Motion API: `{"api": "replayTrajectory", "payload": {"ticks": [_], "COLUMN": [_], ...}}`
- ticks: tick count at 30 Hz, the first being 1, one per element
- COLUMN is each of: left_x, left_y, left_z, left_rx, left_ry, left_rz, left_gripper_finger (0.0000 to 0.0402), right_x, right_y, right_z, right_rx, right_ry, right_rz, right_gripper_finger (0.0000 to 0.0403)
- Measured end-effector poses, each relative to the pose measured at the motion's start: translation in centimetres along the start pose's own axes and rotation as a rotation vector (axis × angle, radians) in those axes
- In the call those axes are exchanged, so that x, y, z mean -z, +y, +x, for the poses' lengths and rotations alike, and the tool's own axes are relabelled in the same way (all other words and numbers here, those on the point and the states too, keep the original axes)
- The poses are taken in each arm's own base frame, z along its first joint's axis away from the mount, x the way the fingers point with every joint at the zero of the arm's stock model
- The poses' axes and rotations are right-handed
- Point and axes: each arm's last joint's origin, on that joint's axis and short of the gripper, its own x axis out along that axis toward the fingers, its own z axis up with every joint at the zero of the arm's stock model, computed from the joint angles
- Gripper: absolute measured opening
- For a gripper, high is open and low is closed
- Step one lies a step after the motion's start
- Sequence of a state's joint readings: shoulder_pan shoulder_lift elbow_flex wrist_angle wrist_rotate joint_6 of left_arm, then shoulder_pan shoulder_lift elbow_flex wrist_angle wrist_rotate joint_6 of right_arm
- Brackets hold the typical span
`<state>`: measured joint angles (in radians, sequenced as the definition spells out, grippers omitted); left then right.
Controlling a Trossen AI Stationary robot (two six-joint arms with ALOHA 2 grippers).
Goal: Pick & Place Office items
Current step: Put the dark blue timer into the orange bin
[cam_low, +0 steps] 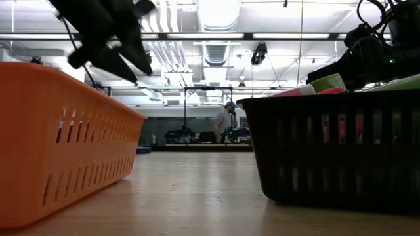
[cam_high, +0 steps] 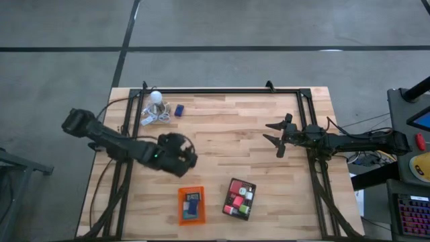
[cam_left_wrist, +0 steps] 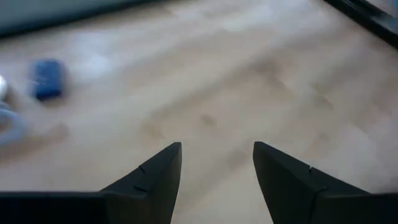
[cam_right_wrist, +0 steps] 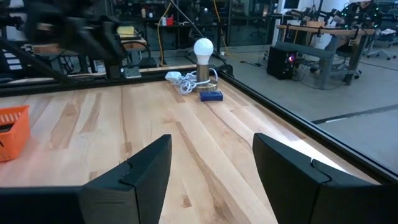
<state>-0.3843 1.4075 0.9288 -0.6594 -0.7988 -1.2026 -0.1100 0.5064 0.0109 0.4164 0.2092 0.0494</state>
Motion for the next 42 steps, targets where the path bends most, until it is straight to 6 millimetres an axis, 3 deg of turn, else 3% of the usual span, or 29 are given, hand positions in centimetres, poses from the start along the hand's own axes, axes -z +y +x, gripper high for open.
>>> {"api": "replayTrajectory", "payload": {"ticks": [5,10,15,22,31,42], "left_x": [-0.4,-0.9,-2.0,-4.0,-5.0,-5.5], "left_y": [1.5,4.1,7.1,10.5,13.6,15.7], "left_z": [2.9,5.4,8.0,11.5,13.7,14.5], "left_rx": [-0.171,-0.325,-0.442,-0.453,-0.381,-0.390], "left_ry": [-0.108,-0.153,-0.097,-0.001,0.043,0.054], "left_rz": [-0.070,-0.125,-0.192,-0.112,-0.062,-0.118], "left_gripper_finger": [0.0206,0.0206,0.0206,0.0207,0.0209,0.0210], "right_x": [0.0,0.0,0.0,0.0,0.0,0.0], "right_y": [0.0,0.0,0.0,0.0,0.0,0.0], "right_z": [0.0,0.0,0.0,0.0,0.0,0.0], "right_rx": [0.000,-0.001,-0.001,0.000,0.000,-0.001], "right_ry": [0.001,0.001,0.000,0.000,0.001,0.000], "right_rz": [0.000,0.000,0.000,0.000,0.000,0.000], "right_gripper_finger": [0.0219,0.0219,0.0219,0.0219,0.0219,0.0219]}}
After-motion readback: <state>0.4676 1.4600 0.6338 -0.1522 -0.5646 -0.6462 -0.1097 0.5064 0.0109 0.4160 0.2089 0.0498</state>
